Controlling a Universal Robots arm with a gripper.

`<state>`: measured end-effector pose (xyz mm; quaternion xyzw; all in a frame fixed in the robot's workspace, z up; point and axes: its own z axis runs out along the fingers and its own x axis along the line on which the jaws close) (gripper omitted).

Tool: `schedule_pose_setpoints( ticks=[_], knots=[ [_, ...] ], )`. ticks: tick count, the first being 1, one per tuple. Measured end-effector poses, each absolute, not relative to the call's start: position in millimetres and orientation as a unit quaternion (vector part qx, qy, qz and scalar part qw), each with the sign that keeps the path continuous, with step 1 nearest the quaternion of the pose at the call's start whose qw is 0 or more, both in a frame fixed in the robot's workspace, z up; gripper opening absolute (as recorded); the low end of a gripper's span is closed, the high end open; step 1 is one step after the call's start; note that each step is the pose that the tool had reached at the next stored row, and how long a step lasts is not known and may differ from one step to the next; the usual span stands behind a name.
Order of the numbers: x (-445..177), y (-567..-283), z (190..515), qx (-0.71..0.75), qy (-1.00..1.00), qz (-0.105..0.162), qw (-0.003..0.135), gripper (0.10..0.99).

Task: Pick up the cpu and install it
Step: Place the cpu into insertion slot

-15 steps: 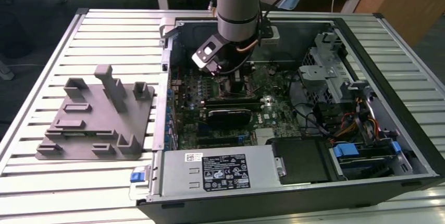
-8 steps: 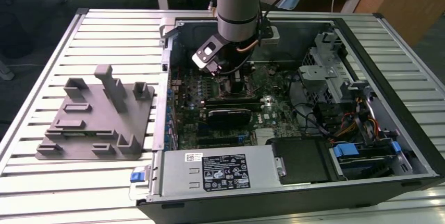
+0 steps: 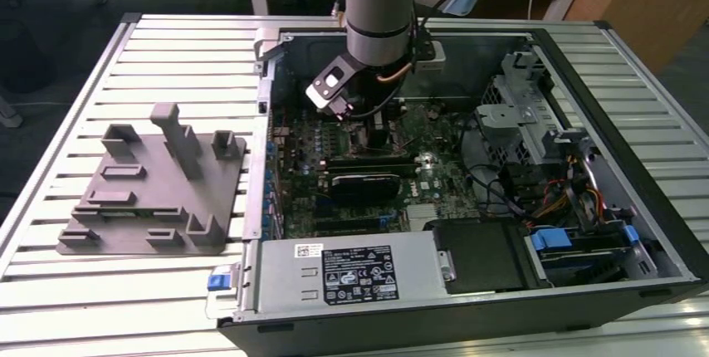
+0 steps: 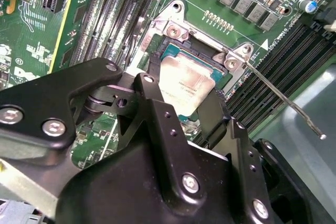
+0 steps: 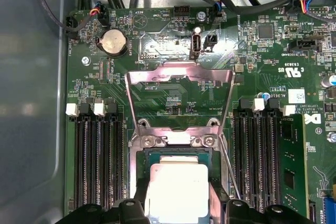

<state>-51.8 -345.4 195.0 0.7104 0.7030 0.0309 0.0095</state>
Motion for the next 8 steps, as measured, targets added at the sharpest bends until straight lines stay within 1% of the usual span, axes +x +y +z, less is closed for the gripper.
schedule_pose_setpoints(
  ticks=[8],
  knots=[
    [-51.8,-345.5,194.1,0.700,0.713,0.031,0.009,0.533]
  ],
)
